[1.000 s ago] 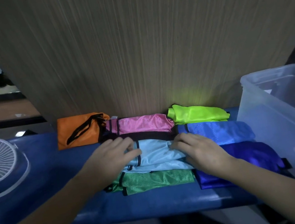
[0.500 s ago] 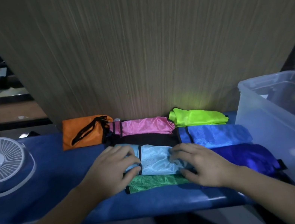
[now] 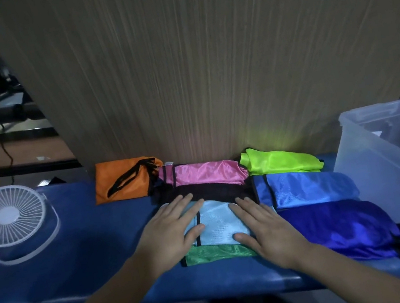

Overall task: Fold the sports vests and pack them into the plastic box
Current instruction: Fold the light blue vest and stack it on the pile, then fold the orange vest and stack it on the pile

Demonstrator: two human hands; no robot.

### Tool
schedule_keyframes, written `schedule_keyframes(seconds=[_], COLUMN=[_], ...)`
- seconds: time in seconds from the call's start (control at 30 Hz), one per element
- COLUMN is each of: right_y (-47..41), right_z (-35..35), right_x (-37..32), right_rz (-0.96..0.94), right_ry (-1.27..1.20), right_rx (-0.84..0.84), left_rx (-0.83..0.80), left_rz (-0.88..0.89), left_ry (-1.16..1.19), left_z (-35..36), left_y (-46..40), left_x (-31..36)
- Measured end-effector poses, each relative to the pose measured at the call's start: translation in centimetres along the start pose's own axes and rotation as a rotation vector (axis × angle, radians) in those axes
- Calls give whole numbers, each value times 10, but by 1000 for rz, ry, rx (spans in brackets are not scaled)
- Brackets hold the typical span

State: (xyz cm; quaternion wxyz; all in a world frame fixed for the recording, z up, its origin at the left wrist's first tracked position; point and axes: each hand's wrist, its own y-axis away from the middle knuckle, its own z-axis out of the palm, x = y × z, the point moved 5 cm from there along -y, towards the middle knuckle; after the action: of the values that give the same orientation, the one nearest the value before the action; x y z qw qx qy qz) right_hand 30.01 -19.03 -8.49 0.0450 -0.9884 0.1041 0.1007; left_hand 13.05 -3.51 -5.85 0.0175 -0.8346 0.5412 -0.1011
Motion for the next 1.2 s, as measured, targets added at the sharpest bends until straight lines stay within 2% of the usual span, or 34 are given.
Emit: schedule_keyframes(seconds=[0.23, 0.33, 0.43, 0.5, 0.57, 0.7, 0.8, 0.93, 1.03, 1.2], right_y=[-3, -9, -26, -47, -75, -140, -186, -240, -271, -293], right_z=[3, -10, -42, -59, -69, -60, -41, -20, -12, 2], right_x=[1, 0, -17, -37, -60, -98, -122, -143, -148, -152], right_rz=[14, 52, 10, -30, -72, -126, -138, -151, -146, -131], right_ry=[-8, -79, 3, 22, 21, 43, 43, 63, 86, 89], right_rx=[-45, -59, 113, 166, 162, 121, 66, 9, 14, -9], left_rx=[-69, -88, 53, 188, 294, 291, 308, 310, 351, 325], left_rz=[-21, -70, -149, -245, -403, -731, -857, -900, -880, -830], left_ry=[69, 266, 584, 699, 715, 658, 658, 659, 713, 728], left_z=[9, -9, -35, -51, -57, -42, -35, -27, -27, -26], left_y=[1, -2, 3, 4, 5, 7, 5, -2, -9, -17], left_x=[-4, -13, -32, -56, -94, -175, -206, -227, -235, -244])
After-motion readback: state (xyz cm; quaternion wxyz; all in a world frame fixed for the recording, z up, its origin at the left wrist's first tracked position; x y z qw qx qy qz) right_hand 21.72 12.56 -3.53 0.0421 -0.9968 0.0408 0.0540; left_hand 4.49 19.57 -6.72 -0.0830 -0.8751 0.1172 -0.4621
